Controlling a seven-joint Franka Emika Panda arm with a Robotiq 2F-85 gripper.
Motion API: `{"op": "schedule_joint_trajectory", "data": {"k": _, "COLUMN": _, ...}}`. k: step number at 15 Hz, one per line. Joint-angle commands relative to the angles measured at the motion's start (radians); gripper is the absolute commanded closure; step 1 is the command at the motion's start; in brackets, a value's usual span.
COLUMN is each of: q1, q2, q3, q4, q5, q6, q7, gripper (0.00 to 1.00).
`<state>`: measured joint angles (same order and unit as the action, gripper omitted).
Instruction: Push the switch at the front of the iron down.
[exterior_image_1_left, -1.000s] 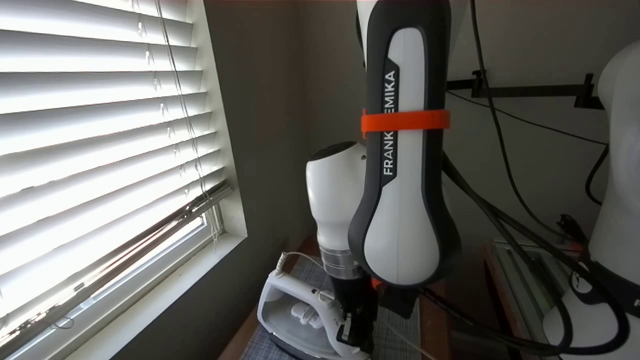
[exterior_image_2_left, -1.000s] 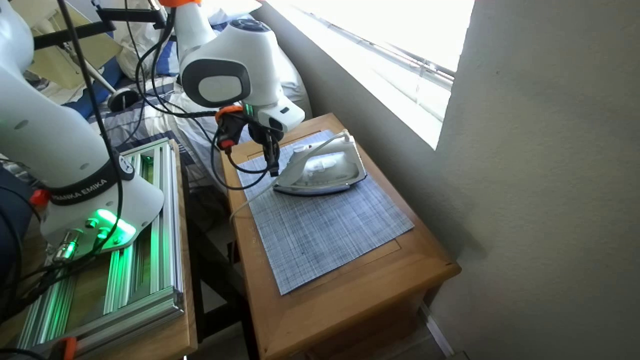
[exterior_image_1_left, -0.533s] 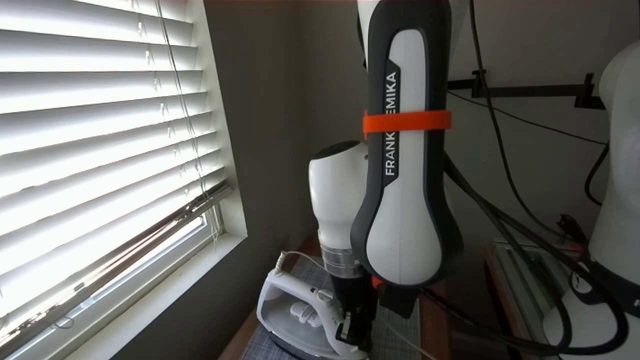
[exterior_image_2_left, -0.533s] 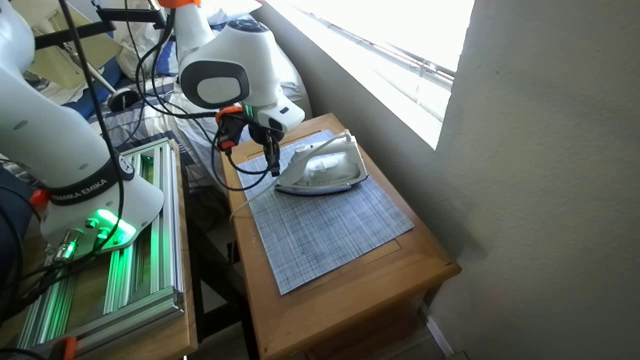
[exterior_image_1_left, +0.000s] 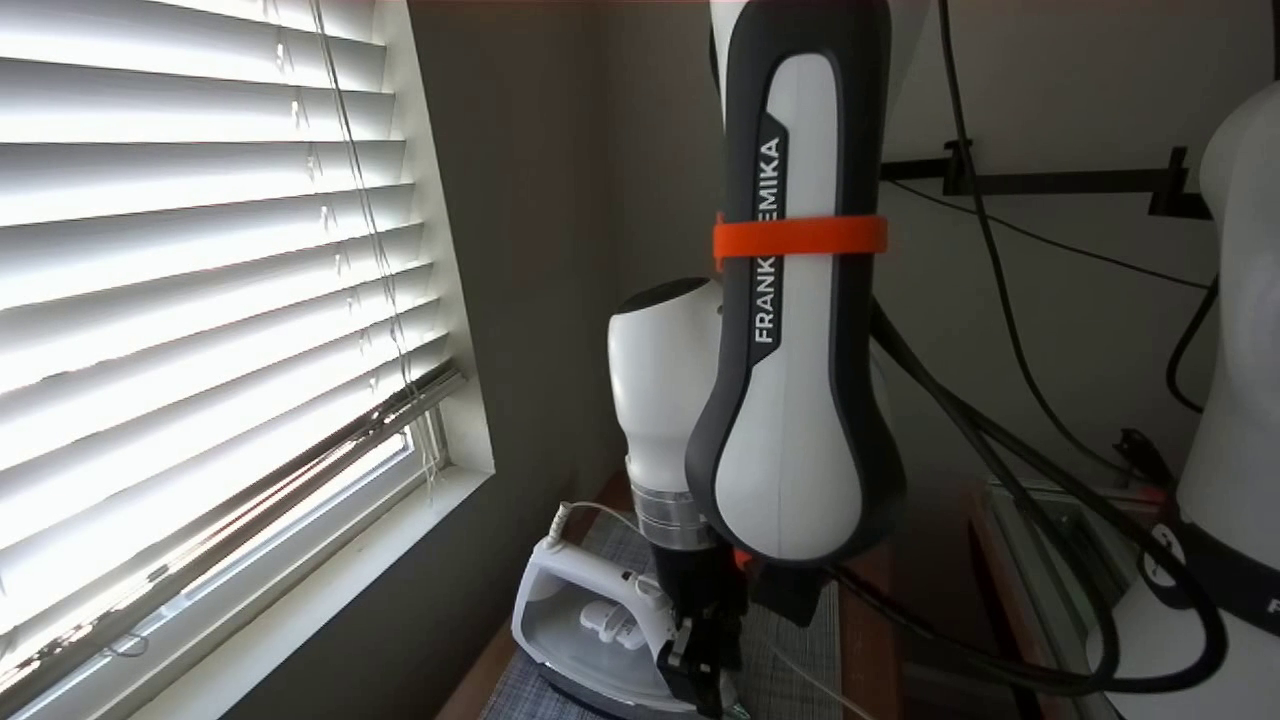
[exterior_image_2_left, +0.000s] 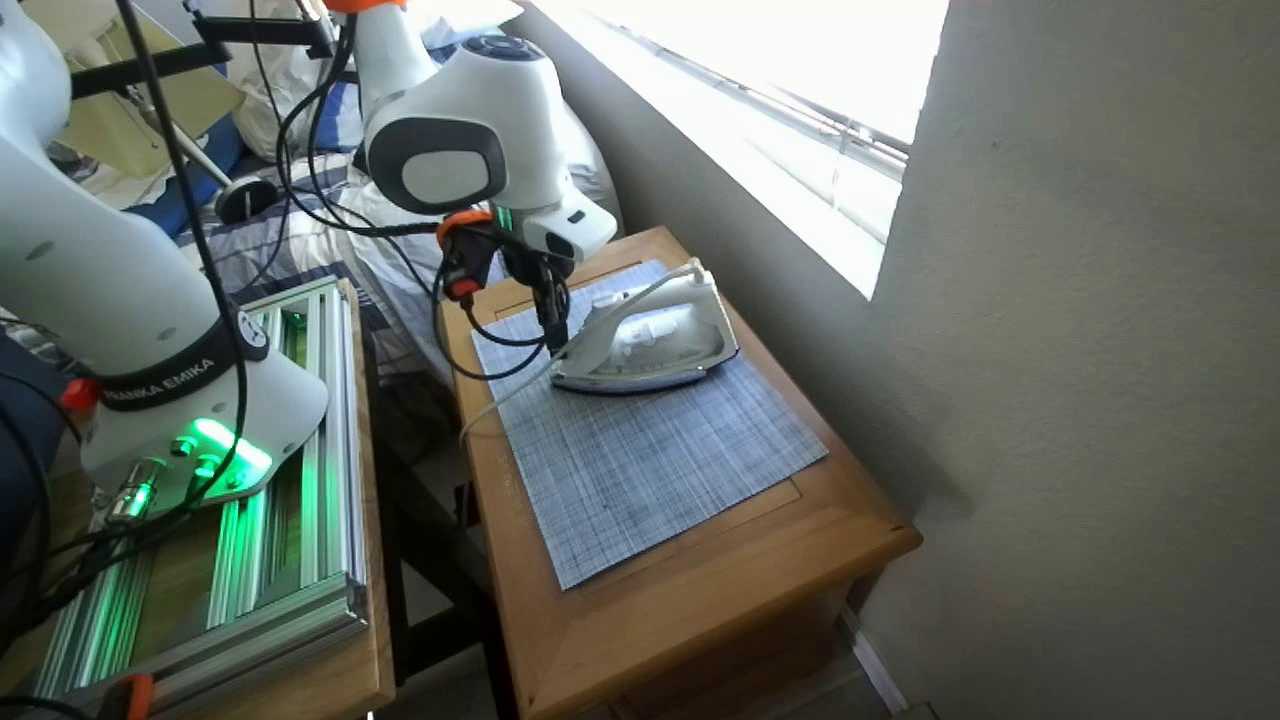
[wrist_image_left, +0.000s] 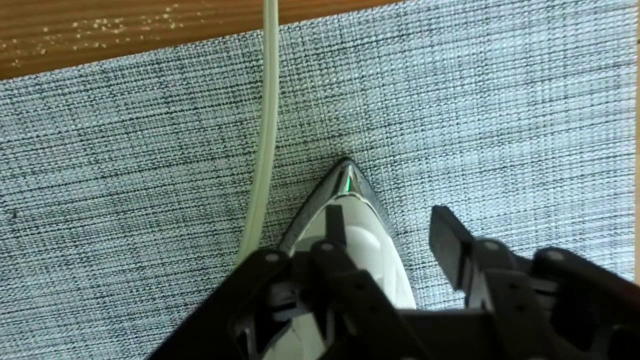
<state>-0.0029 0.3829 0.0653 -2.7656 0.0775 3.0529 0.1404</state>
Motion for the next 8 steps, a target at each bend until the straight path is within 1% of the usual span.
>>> {"op": "schedule_joint_trajectory", "data": {"k": 1, "q1": -0.033, "q2": -0.047, "q3": 0.026, "q4": 0.005, "q5": 0.010, "q6": -0.054, "q7": -0.044, "gripper": 0.20}}
{"op": "schedule_joint_trajectory", "data": {"k": 3, "q1": -0.010, "q2": -0.062, "q3": 0.007, "q4": 0.011, "q5": 0.003, "q6": -0.072, "q7": -0.040, "gripper": 0.06}}
{"op": "schedule_joint_trajectory", "data": {"k": 4, "q1": 0.017, "q2": -0.073, "q3": -0.019, "q4": 0.013, "q5": -0.007, "q6": -0.079, "q7": -0.029, "gripper": 0.02}}
{"op": "schedule_joint_trajectory", "data": {"k": 6, "q1": 0.062, "q2": -0.095, "q3": -0.066, "q4": 0.017, "q5": -0.030, "q6": -0.106, "q7": -0.006, "gripper": 0.00}}
{"op": "schedule_joint_trajectory", "data": {"k": 8, "q1": 0.124, "q2": -0.117, "q3": -0.140, "q4": 0.022, "q5": -0.073, "q6": -0.135, "q7": 0.030, "gripper": 0.00}}
